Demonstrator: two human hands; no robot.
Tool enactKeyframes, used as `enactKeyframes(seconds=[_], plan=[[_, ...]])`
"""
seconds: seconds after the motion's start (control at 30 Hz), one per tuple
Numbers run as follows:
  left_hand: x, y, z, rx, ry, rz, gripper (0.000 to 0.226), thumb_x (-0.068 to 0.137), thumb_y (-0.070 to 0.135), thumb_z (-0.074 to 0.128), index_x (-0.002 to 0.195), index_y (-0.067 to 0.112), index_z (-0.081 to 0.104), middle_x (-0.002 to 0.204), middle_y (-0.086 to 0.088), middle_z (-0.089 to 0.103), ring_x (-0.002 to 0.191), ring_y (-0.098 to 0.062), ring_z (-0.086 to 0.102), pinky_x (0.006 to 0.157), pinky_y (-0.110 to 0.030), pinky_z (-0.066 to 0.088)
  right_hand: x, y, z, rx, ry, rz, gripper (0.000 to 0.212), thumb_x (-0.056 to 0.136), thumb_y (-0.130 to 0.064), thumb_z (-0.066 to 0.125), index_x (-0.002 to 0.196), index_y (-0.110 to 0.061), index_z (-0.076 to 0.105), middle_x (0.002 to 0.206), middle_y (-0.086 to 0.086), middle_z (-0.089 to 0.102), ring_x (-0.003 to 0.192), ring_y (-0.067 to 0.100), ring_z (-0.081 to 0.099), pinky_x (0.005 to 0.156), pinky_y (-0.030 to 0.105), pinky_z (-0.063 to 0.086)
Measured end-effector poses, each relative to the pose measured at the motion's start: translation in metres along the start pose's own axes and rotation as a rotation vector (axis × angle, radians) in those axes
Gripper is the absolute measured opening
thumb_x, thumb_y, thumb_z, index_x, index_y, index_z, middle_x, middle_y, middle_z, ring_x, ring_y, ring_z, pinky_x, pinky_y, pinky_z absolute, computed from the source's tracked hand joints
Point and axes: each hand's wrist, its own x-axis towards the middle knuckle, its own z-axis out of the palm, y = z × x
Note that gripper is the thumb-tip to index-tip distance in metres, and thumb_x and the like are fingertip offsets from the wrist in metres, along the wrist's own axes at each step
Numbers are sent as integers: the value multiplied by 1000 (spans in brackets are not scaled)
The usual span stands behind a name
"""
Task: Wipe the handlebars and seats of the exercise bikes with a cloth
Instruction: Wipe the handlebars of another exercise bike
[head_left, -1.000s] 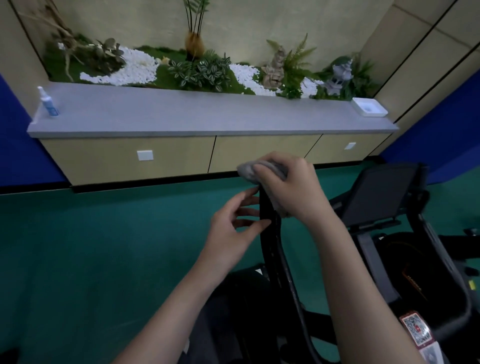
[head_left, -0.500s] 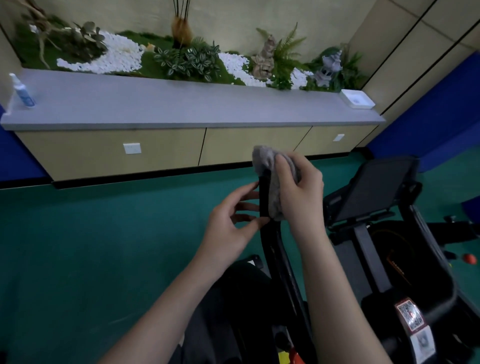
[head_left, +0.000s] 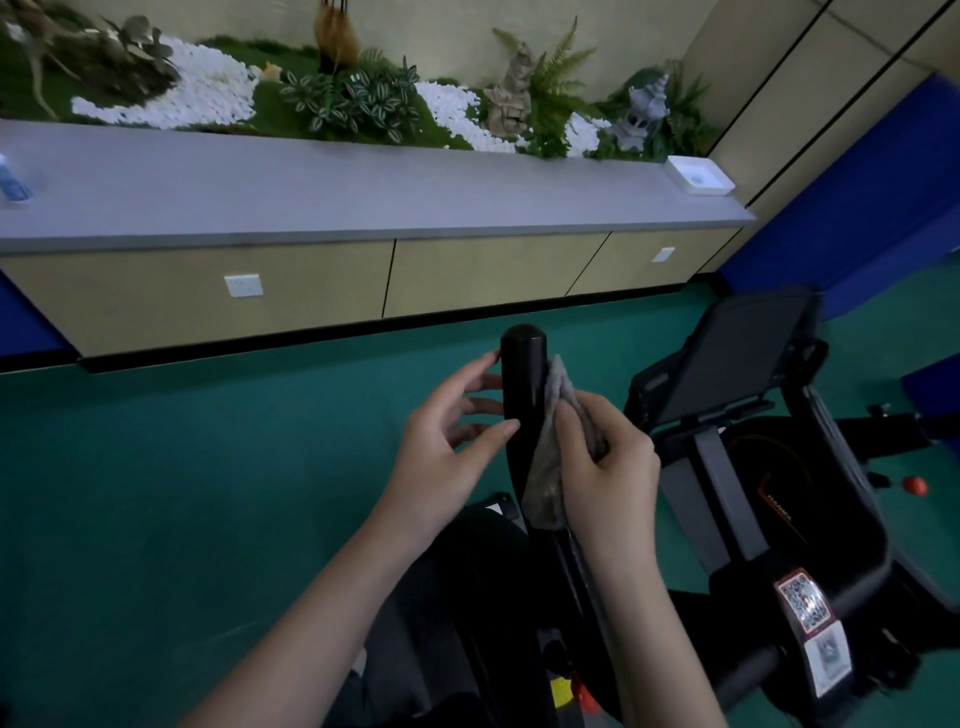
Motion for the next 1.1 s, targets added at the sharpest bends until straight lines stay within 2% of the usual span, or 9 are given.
enactKeyframes(seconds=[0.13, 0.2, 0.33, 0.47, 0.6, 0.7, 0.9, 1.0, 1.1], plan=[[-4, -5, 4, -15, 11, -21, 63, 82, -6, 66, 119, 43, 52, 105, 7, 66, 95, -6, 63, 78, -19, 51, -9, -8, 4, -119, 280, -262, 19, 89, -7, 65, 106, -5, 72, 96, 3, 69, 88, 7, 65, 80, 12, 50], [-6, -7, 5, -19, 17, -33, 64, 81, -3, 68, 115, 49, 55, 103, 13, 67, 94, -4, 64, 76, -15, 50, -1, -13, 7, -136, 352, -434, 21, 87, -2, 67, 107, -1, 71, 100, 13, 62, 91, 10, 59, 82, 14, 48], [-10, -12, 9, 0, 39, -36, 55, 79, 5, 71, 108, 51, 60, 104, 13, 67, 93, -5, 64, 75, -16, 50, 15, -6, 7, -150, 147, -580, 19, 85, 0, 68, 104, 0, 72, 103, 16, 58, 95, 24, 59, 83, 25, 49], [-19, -17, 15, -39, 99, -64, 40, 77, 15, 70, 110, 38, 63, 109, 6, 67, 97, -13, 65, 79, -26, 53, 0, 17, -7, -181, -52, -647, 18, 83, 0, 70, 101, -3, 73, 103, 1, 54, 96, 21, 54, 86, 17, 43], [-32, -22, 24, -64, 175, -142, 32, 80, 20, 71, 109, 31, 64, 107, 7, 68, 96, -12, 64, 85, -35, 54, 12, 14, -20, -62, -50, -708, 16, 85, 2, 69, 100, 0, 72, 100, 4, 58, 91, 27, 60, 82, 26, 48], [-40, -22, 36, -110, 256, -174, 26, 83, 14, 71, 105, 27, 66, 104, 5, 70, 98, -15, 66, 90, -40, 53, 28, 5, -14, -52, -121, -877, 13, 86, 2, 68, 98, 1, 73, 102, 7, 65, 97, 27, 59, 88, 26, 45], [-48, -22, 48, -228, 373, -187, 18, 83, 8, 68, 97, 19, 68, 98, -3, 72, 98, -19, 67, 92, -34, 52, 30, 17, -23, -138, -421, -998, 15, 81, 7, 72, 95, 1, 74, 98, 6, 72, 100, 25, 62, 88, 37, 51], [-49, -23, 51, -286, 398, -187, 19, 83, 7, 68, 98, 19, 68, 99, 0, 72, 96, -14, 67, 85, -21, 52, 49, -1, -25, -90, -474, -1106, 11, 86, 4, 68, 96, 2, 72, 104, 9, 70, 104, 24, 64, 91, 38, 50], [-49, -24, 53, -319, 406, -176, 19, 84, 6, 67, 101, 14, 69, 98, 1, 71, 93, -10, 67, 82, -17, 52, 69, -19, -18, -242, -527, -1270, 10, 90, 1, 64, 96, 1, 71, 105, 9, 71, 104, 26, 64, 100, 37, 44]])
